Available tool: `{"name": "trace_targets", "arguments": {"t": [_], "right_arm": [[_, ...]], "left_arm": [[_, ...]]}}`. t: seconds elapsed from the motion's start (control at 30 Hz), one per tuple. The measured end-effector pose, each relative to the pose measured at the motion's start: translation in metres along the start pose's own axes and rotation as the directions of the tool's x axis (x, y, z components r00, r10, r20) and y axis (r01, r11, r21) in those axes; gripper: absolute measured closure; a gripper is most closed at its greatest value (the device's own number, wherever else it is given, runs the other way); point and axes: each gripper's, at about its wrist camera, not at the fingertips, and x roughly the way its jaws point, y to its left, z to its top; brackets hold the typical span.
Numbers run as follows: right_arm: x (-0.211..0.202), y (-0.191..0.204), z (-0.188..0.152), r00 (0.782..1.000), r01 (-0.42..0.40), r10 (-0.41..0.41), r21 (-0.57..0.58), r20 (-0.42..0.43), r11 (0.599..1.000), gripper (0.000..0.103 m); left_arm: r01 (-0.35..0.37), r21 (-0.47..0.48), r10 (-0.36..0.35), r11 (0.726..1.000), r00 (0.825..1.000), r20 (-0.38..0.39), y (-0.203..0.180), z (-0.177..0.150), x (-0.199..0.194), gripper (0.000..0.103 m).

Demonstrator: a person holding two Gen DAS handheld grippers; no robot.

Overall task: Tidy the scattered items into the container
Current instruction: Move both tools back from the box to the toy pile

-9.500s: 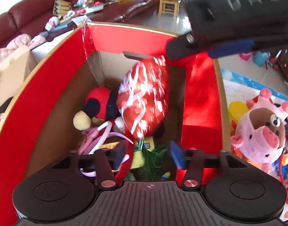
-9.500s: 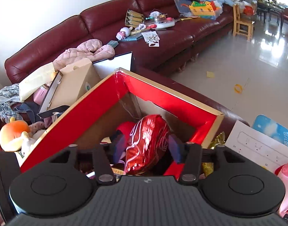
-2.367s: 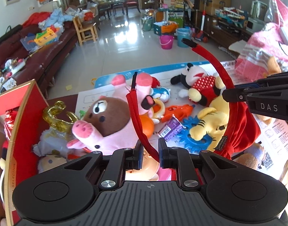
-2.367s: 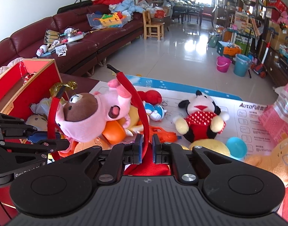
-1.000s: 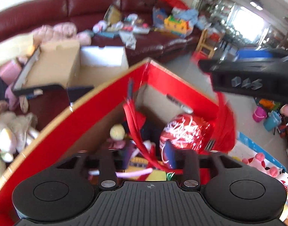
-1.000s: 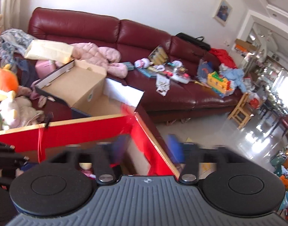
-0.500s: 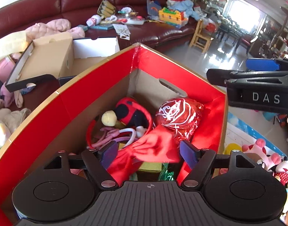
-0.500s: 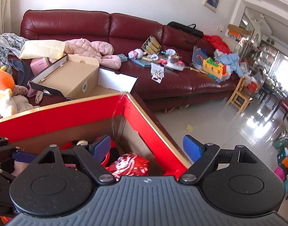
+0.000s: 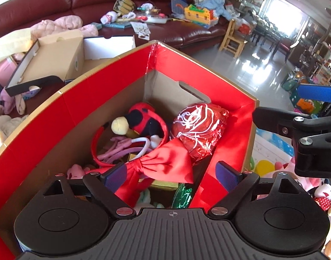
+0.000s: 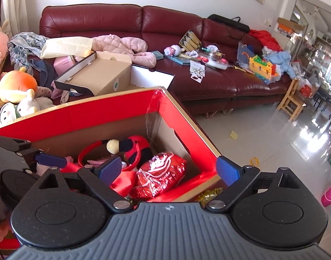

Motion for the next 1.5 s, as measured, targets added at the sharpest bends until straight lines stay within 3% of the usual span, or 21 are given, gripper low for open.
{"name": "trace_targets", "arguments": {"t": [0.47, 0.73, 1.07, 1.2, 1.33, 1.5], "right_arm": [[-0.039, -0.02, -0.037, 1.0, 0.023, -0.023, 0.092, 0.001, 0.995, 0.006], [-0.088, -0.047, -0.082, 0.997, 0.068, -0.071, 0.159, 0.016, 0.985, 0.004], [-0.145, -0.089, -0.178, 0.99, 0.135, -0.137, 0.362, -0.02, 0.922, 0.003], [-0.157, -0.095, -0.216, 0.983, 0.184, -0.174, 0.426, -0.062, 0.886, 0.003], [-0.169, -0.103, -0.258, 0.971, 0.235, -0.217, 0.514, -0.097, 0.825, 0.003], [-0.182, -0.122, -0.309, 0.937, 0.347, -0.295, 0.616, -0.189, 0.708, 0.003]], "left_arm": [[0.02, 0.148, -0.024, 0.989, 0.999, 0.029, -0.049, -0.018, -0.021, 0.008], [0.051, 0.283, -0.058, 0.958, 0.998, 0.018, -0.097, -0.047, -0.028, 0.007], [0.117, 0.481, -0.097, 0.869, 0.993, -0.066, -0.169, -0.119, -0.007, 0.004], [0.174, 0.534, -0.149, 0.828, 0.985, -0.091, -0.188, -0.144, -0.002, 0.004], [0.223, 0.578, -0.195, 0.785, 0.975, -0.111, -0.207, -0.164, 0.002, 0.004], [0.243, 0.65, -0.211, 0.72, 0.969, -0.129, -0.231, -0.192, 0.008, 0.004]]}}
